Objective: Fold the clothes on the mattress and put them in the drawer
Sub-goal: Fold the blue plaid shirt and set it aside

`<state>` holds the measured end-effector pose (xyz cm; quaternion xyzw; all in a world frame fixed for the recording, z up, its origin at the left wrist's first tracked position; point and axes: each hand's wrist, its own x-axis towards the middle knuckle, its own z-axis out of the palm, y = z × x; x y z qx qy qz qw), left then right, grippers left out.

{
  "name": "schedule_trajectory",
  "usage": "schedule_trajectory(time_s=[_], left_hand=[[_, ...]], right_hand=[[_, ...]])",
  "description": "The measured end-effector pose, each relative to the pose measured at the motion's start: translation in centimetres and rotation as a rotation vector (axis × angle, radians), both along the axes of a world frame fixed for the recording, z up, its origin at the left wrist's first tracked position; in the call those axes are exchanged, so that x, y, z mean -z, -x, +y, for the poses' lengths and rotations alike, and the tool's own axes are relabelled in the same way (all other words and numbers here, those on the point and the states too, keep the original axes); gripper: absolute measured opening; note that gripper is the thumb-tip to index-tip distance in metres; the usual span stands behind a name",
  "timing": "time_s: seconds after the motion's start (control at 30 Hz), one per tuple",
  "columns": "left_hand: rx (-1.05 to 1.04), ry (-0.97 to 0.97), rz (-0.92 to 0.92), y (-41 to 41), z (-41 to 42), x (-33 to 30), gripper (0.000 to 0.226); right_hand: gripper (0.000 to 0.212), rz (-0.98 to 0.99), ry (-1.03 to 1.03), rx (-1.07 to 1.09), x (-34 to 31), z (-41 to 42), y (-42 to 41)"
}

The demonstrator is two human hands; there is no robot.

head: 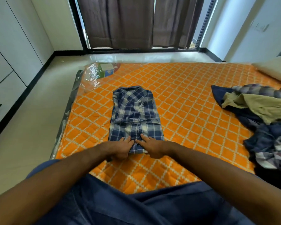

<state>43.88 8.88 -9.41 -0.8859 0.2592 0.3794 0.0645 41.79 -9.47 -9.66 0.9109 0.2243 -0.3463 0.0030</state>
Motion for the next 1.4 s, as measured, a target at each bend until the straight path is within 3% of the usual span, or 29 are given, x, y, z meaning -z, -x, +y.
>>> schedule_trajectory(time_s=[0.2, 0.33, 0.5, 0.6, 0.83, 0.97, 1.17, 1.27, 1.33, 1.4], left_hand=[[0.011, 0.037, 0.238, 2.5, -0.2, -3.6, 0.041], [-0.054, 0.035, 0.324, 2.7, 0.1, -5.2, 0.036], [-0.254, 0.181, 0.41, 0.3, 0.7, -8.1, 0.027], [-0.254, 0.314, 0.316, -2.9, 1.5, -10.5, 0.035], [-0.338, 0.62, -0.164, -11.8, 2.2, -11.3, 0.011], [-0.457, 0.686, -0.433, -15.7, 2.2, -7.7, 0.023], [-0.601, 0.685, -0.434, -18.9, 3.0, -2.2, 0.028], [-0.702, 0.704, -0.509, -19.6, 3.5, 0.4, 0.034], [-0.818, 0.684, -0.52, -19.6, 4.0, 2.3, 0.049], [-0.959, 0.654, -0.419, -19.3, 4.3, 3.5, 0.065]], right_hand=[[0.051, 0.257, -0.008, -0.071, -5.9, -0.1, 3.6], [0.051, 0.303, 0.041, -0.021, -8.0, -0.6, 4.5], [0.047, 0.348, -0.037, 0.063, -11.1, -1.7, 1.8], [0.039, 0.341, -0.098, 0.137, -12.7, -2.6, -2.7], [0.034, 0.045, -0.137, 0.19, -14.4, -3.9, -14.3], [0.03, -0.137, -0.193, 0.285, -12.1, -4.2, -19.5], [0.03, -0.283, -0.186, 0.368, -5.1, -3.2, -22.8], [0.041, -0.604, -0.159, 0.379, -2.1, -2.2, -21.3], [0.047, -0.764, -0.257, 0.336, -0.1, -0.3, -17.7], [0.063, -0.617, -0.315, 0.282, 1.9, 1.8, -13.4]])
